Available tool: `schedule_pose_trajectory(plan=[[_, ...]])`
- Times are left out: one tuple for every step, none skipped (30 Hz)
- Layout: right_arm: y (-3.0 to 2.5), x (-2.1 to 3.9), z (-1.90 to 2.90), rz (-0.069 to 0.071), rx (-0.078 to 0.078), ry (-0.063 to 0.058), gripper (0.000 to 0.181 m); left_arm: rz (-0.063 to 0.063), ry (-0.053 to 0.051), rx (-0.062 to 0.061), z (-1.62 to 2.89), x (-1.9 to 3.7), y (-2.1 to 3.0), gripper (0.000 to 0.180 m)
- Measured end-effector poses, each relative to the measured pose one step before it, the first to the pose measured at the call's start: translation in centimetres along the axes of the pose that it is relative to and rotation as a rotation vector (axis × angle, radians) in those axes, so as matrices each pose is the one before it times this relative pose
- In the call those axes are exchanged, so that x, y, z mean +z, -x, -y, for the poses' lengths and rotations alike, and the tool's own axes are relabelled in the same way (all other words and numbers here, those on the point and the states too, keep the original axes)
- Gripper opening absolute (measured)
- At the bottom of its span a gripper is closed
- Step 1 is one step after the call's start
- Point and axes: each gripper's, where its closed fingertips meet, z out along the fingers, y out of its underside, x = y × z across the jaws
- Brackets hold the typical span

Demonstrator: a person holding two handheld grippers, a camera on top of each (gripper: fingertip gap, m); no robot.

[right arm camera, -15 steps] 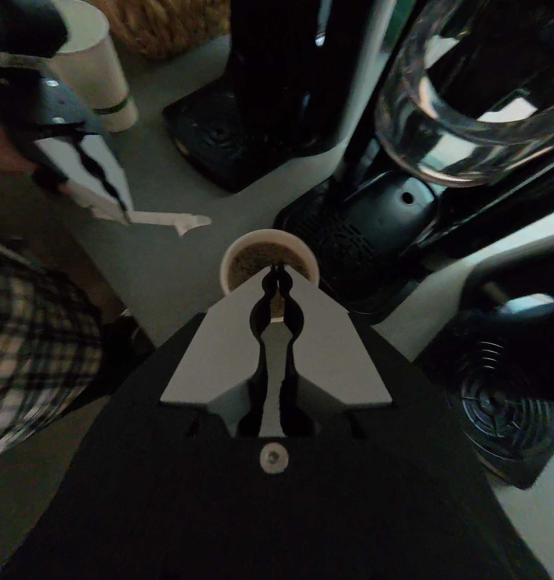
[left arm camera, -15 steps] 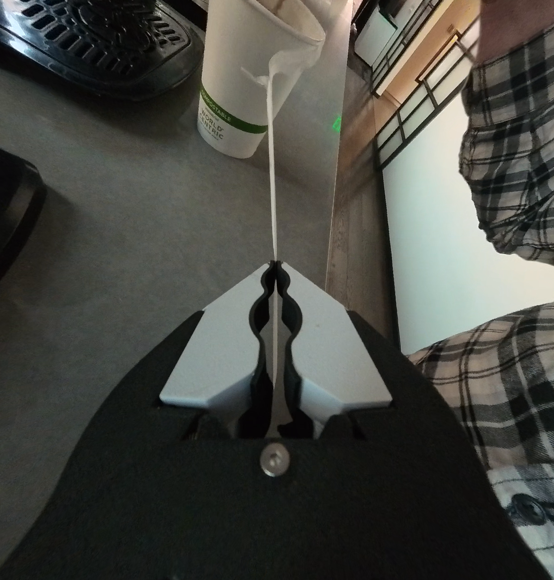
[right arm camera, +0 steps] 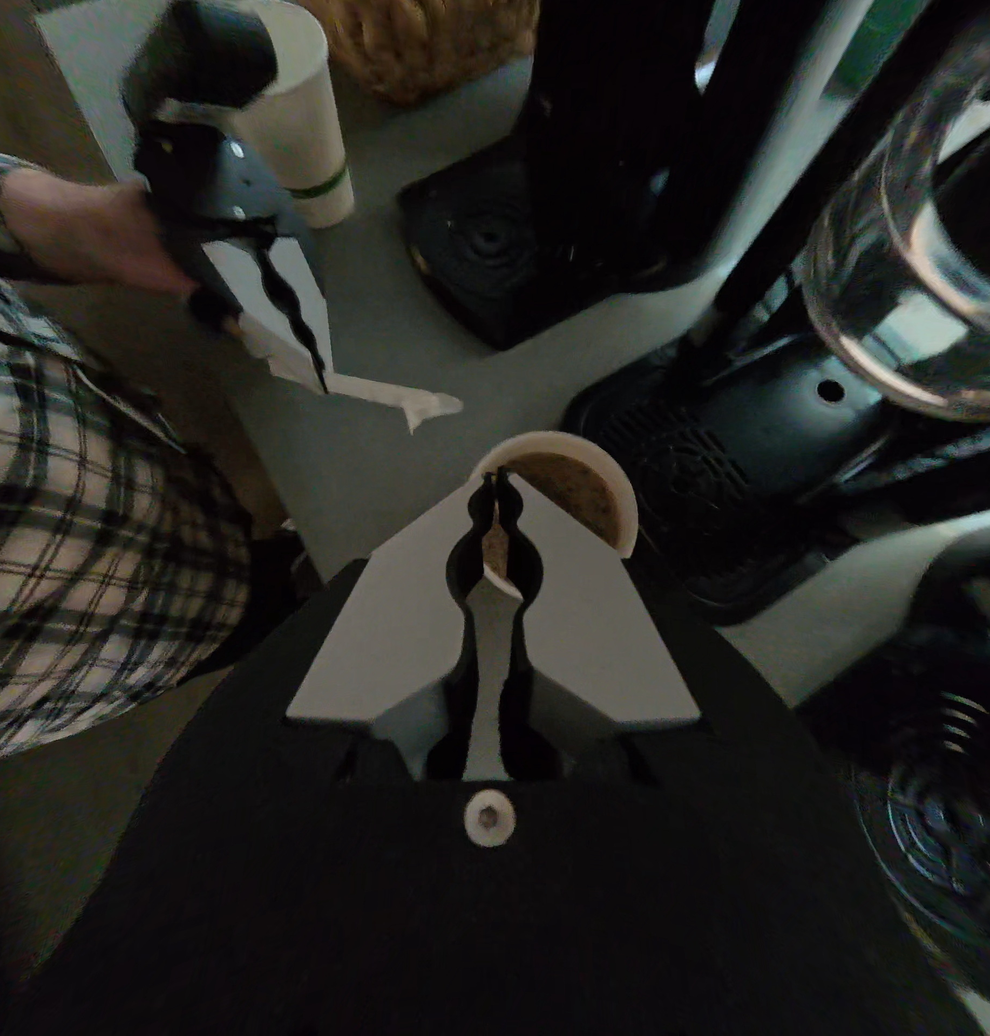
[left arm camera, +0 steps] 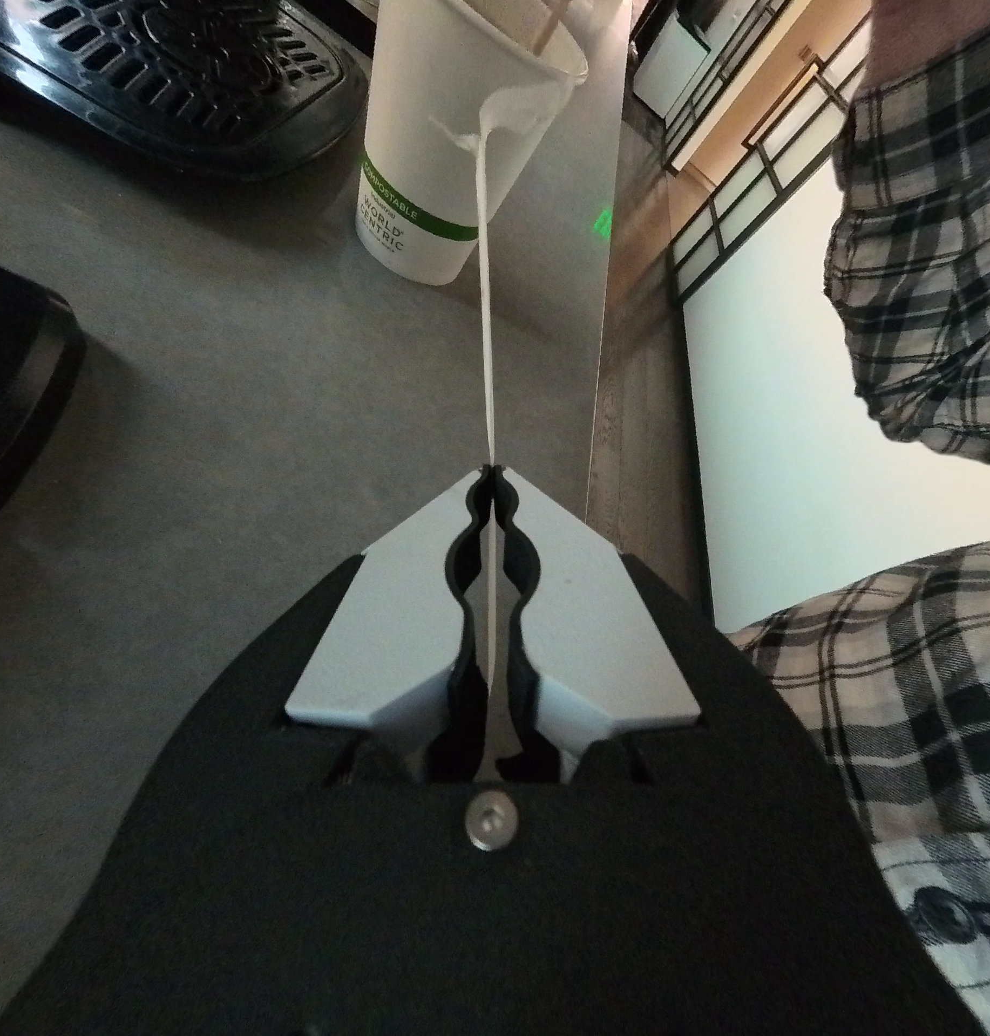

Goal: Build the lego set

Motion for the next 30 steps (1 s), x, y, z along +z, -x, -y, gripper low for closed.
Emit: schedule_pose_trajectory(plan=[[-0.235, 0.19, 0.7, -0.007, 0.0011, -0.0362, 0.0, -0.0006, 0.0032, 0.0004, -0.027, 0.051, 0.0, 0.0], [-0.682, 0.113, 0.769, -0.0247, 0.0079, -0.0451, 0.0, -0.0009, 0.0038, 0.0011, -0.03, 0.047, -0.011, 0.0], [-0.873, 0.058, 0.31, -0.0327, 0.0107, -0.0208, 0.0, -0.001, 0.0037, 0.0016, -0.043, 0.035, -0.022, 0.0], [-1.131, 0.0, -0.542, -0.0515, 0.0027, 0.0315, 0.0, -0.0007, 0.0018, 0.0012, -0.022, 0.024, -0.007, 0.0], [-0.981, -0.088, -1.051, -0.0549, -0.0153, 0.065, 0.0, -0.0011, 0.0008, 0.0, 0.001, 0.011, -0.011, 0.0], [-0.397, -0.287, -0.667, -0.0304, -0.019, 0.045, 0.0, -0.0005, -0.0007, -0.0005, 0.0, -0.003, 0.001, 0.0], [0.601, -0.439, -0.271, 0.0294, -0.0015, 0.0277, 0.0, 0.0001, -0.001, 0.0, 0.019, -0.01, 0.003, 0.0], [0.939, -0.316, -0.008, 0.0414, -0.0124, 0.0124, 0.0, 0.001, 0.0001, 0.0002, -0.012, 0.008, 0.012, 0.0], [1.043, -0.109, 0.339, 0.049, -0.0119, -0.007, 0.0, 0.0022, -0.0003, 0.0007, 0.003, -0.006, 0.02, 0.0], [0.787, 0.094, 0.694, 0.0427, -0.0057, -0.0298, 0.0, 0.0009, -0.0004, 0.0009, 0.003, -0.001, -0.005, 0.0], [0.185, 0.216, 0.791, 0.0148, -0.0018, -0.0395, 0.0, -0.0009, 0.0001, 0.0002, -0.002, -0.001, -0.012, 0.0], [-0.439, 0.255, 0.437, -0.0154, 0.0064, -0.0231, 0.0, -0.0018, 0.0014, -0.0011, -0.015, 0.019, -0.009, 0.0], [-0.951, 0.185, -0.044, -0.0474, 0.0031, 0.003, 0.0, -0.0013, 0.0021, -0.0014, -0.025, 0.014, -0.004, 0.0], [-1.034, 0.069, -0.532, -0.056, 0.0003, 0.0296, 0.0, 0.0003, 0.0008, -0.0003, -0.007, 0.015, 0.01, 0.0], [-0.641, -0.068, -0.82, -0.0345, 0.0024, 0.0458, 0.0, 0.0008, -0.0002, 0.0013, -0.001, -0.002, -0.004, 0.0], [-0.002, -0.18, -0.714, -0.0018, 0.0014, 0.0358, 0.0, 0.0008, -0.0006, 0.002, -0.004, -0.003, -0.009, 0.0], [0.858, -0.306, -0.349, 0.0469, -0.0003, 0.0125, 0.0, 0.0028, -0.0024, 0.0017, 0.021, -0.015, 0.016, 0.0], [1.51, -0.234, -0.131, 0.0754, -0.0111, 0.0039, 0.0, 0.0024, -0.0028, 0.0021, 0.018, -0.016, 0.002, 0.0], [1.112, 0.016, 0.332, 0.048, -0.0222, -0.0085, 0.0, -0.0001, 0.0009, 0.0019, -0.011, 0.014, -0.025, 0.0], [0.609, 0.24, 0.819, 0.0247, -0.0147, -0.0276, 0.0, 0.0008, 0.0027, 0.0006, -0.039, 0.034, 0.008, 0.0], [0.101, 0.351, 0.936, 0.0068, -0.004, -0.0345, 0.0, 0.0007, 0.0036, -0.0005, -0.032, 0.048, 0.012, 0.0], [-0.609, 0.34, 0.597, -0.0292, -0.0032, -0.0219, 0.0, -0.0002, 0.0025, 0.0007, -0.029, 0.031, -0.01, 0.0], [-1.248, 0.248, 0.025, -0.0609, 0.0088, 0.0045, 0.0, -0.0007, 0.0009, 0.0017, -0.021, 0.006, -0.023, 0.0], [-1.232, 0.117, -0.771, -0.0611, 0.008, 0.0451, 0.0, 0.0001, -0.0021, 0.0013, 0.022, -0.026, -0.008, 0.0], [-0.796, 0.033, -1.171, -0.0421, -0.0013, 0.0664, 0.0, 0.001, -0.0038, -0.0004, 0.035, -0.046, 0.004, 0.0], [0.084, -0.305, -0.277, 0.0057, 0.005, 0.0092, 0.0, 0.0011, -0.0038, -0.0012, 0.03, -0.046, 0.013, 0.0], [1.106, -0.305, -0.034, 0.0593, -0.0012, -0.0025, 0.0, 0.0005, -0.0025, -0.0006, 0.017, -0.031, -0.004, 0.0], [1.135, -0.077, 0.18, 0.0464, -0.0298, -0.0103, 0.0, 0.0003, -0.0014, 0.0004, 0.008, -0.007, 0.003, 0.0], [0.886, 0.212, 0.516, 0.0379, -0.0137, -0.0199, 0.0, 0.0005, 0.0005, 0.0, -0.001, 0.005, 0.009, 0.0], [0.293, 0.376, 0.69, 0.0108, -0.003, -0.0262, 0.0, -0.0001, 0.0023, -0.0006, -0.028, 0.029, 0.002, 0.0]])
